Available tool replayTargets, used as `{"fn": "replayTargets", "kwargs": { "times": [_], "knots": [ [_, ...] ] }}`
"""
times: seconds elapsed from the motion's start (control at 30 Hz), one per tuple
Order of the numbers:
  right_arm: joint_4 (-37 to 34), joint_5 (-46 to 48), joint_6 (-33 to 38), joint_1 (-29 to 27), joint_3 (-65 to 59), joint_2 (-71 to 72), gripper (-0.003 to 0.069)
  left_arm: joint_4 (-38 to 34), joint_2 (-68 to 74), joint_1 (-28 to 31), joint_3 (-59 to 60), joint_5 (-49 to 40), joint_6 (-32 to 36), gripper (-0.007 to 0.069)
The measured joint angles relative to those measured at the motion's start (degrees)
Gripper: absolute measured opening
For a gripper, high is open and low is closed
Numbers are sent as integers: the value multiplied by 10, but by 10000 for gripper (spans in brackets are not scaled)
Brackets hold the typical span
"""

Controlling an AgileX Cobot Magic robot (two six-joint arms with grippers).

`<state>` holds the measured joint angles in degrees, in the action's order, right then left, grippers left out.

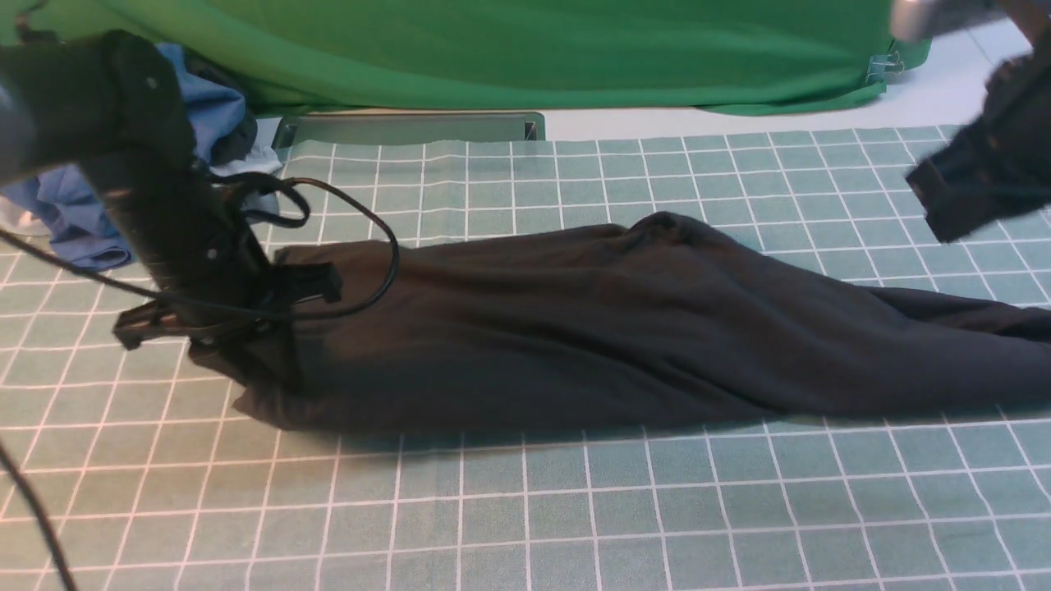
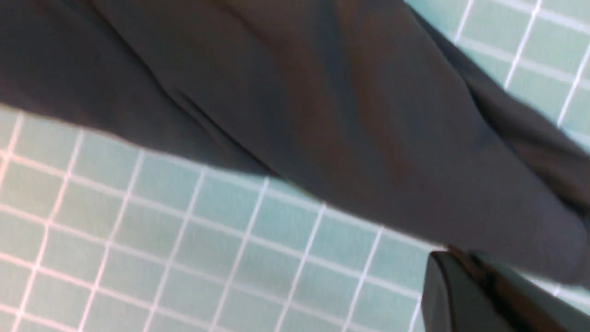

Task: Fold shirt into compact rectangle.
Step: 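Pull the folded dark garment lengthwise by its ends to straighten it flat on the table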

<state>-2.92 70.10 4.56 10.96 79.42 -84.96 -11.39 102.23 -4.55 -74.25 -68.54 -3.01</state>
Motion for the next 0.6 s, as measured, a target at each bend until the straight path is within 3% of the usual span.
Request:
{"fn": "replayTargets", "kwargs": {
  "times": [0.33,0.57,0.6],
  "knots": [
    [3,-15,0,0,-83,11,31,15,-30,0,123,44,-19,85],
    [3,-29,7,0,-84,7,31,40,-30,0,136,12,-56,257],
    [3,-34,9,0,-84,6,31,59,-33,0,122,-1,-72,316]
  ]
}}
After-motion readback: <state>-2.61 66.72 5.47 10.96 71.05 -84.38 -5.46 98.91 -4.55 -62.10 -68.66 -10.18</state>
